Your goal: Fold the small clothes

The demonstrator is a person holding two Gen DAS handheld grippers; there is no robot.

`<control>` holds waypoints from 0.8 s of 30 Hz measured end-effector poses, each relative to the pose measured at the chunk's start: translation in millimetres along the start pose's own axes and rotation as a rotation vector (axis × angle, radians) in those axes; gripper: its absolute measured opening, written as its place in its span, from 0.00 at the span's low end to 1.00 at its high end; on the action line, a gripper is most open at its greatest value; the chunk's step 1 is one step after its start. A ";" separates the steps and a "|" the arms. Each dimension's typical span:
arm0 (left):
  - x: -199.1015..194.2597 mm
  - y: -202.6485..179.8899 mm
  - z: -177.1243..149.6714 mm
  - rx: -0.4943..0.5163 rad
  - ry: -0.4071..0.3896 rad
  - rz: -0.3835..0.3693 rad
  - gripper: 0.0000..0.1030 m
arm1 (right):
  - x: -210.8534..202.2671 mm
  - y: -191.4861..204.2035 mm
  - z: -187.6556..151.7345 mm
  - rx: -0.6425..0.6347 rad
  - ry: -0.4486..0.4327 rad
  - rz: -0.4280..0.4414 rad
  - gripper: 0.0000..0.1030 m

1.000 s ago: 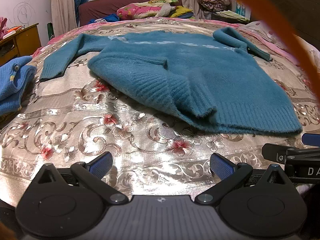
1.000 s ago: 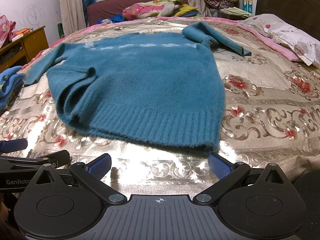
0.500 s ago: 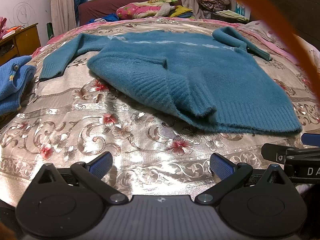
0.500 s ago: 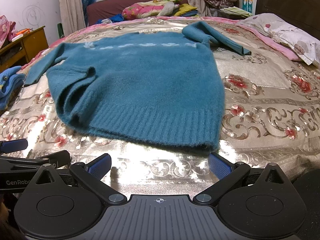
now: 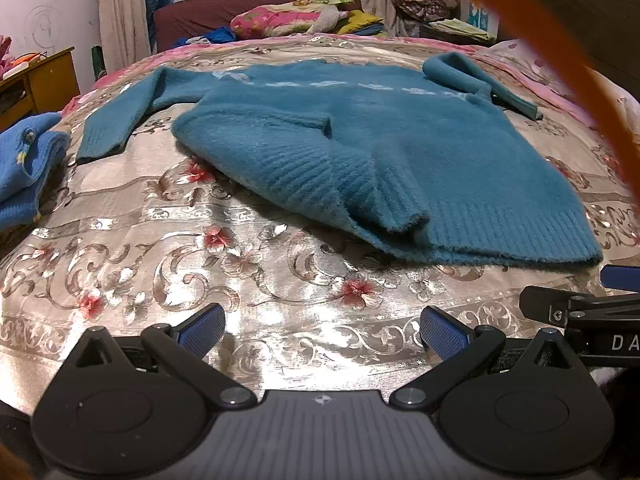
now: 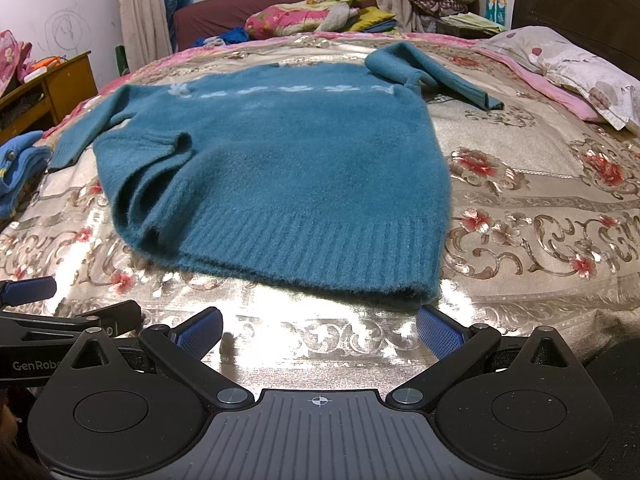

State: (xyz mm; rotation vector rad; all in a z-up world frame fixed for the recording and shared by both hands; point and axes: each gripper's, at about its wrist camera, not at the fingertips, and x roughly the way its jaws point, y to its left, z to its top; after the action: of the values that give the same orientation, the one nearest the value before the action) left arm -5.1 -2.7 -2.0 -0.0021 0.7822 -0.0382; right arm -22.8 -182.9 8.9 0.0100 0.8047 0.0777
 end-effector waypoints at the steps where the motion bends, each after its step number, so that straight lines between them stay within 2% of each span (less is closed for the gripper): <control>1: -0.2 -1.4 -0.4 0.003 0.000 0.000 1.00 | 0.1 0.0 0.2 0.000 0.000 0.000 1.00; 24: -0.3 -3.1 0.6 0.013 0.002 0.003 1.00 | 0.3 1.3 -0.8 0.003 0.001 0.000 1.00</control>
State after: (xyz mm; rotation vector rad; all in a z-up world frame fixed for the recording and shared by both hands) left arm -5.0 -5.8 -1.3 0.0109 0.7842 -0.0407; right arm -23.2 -181.6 8.2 0.0127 0.8056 0.0769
